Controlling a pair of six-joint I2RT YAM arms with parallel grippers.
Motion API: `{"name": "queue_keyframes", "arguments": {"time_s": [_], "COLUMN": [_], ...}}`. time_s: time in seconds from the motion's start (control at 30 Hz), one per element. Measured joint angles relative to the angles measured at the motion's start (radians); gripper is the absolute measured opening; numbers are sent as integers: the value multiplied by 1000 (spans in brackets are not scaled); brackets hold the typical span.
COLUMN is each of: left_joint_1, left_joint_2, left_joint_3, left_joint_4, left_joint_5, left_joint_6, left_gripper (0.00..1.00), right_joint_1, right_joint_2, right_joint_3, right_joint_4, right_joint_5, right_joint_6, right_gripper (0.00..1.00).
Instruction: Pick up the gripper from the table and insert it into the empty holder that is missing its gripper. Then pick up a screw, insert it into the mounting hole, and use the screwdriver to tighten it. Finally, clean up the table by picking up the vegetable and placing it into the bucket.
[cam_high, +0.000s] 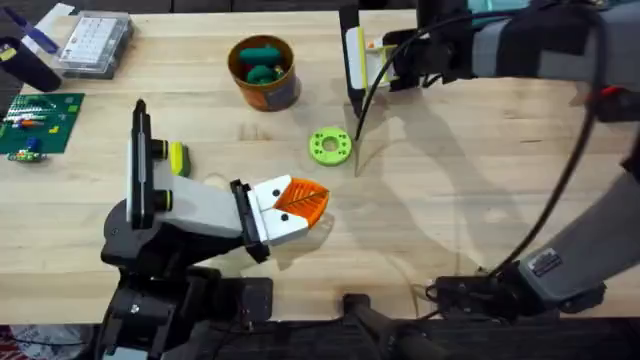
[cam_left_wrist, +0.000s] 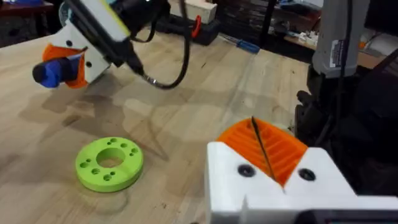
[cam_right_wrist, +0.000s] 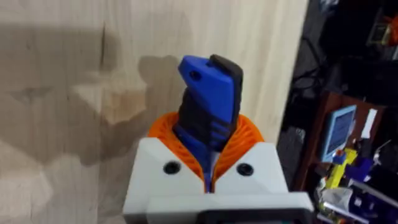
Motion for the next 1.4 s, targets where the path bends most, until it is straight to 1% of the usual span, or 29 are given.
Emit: {"name": "queue_keyframes", "arguments": {"time_s": [0.13,0.23,0.37,0.43,0.57,0.6,0.63,0.67,0.7,0.73,0.77,0.9,1.07,1.13,1.27,1.4], "left_joint_1": [0,0,0,0,0,0,0,0,0,0,0,0,0,0,0,0], "left_joint_2": [0,0,0,0,0,0,0,0,0,0,0,0,0,0,0,0], "left_joint_3": [0,0,0,0,0,0,0,0,0,0,0,0,0,0,0,0], "left_joint_4": [0,0,0,0,0,0,0,0,0,0,0,0,0,0,0,0], "left_joint_5": [0,0,0,0,0,0,0,0,0,0,0,0,0,0,0,0], "left_joint_6": [0,0,0,0,0,0,0,0,0,0,0,0,0,0,0,0], "left_gripper": [16,16,16,16,16,16,16,16,16,16,16,16,16,16,16,16], "right_joint_1": [-20,-28,-28,-27,-27,-26,-25,-25,-25,-25,-25,-24,-24,-24,-22,-20], "right_joint_2": [67,84,92,92,91,91,91,91,89,87,85,76,41,28,-4,-69], "right_joint_3": [5,15,23,25,32,32,35,43,53,61,65,71,69,65,52,45], "right_joint_4": [21,29,31,32,32,30,33,36,34,22,9,-46,-159,-195,-246,-284], "right_joint_5": [41,57,67,69,69,70,71,71,71,71,70,67,19,-4,-31,-44], "right_joint_6": [-28,-39,-40,-38,-28,-26,-26,-28,-28,-28,-28,-19,61,112,268,438], "right_gripper": [26,26,84,206,415,495,621,780,909,971,987,991,992,993,994,994]}}
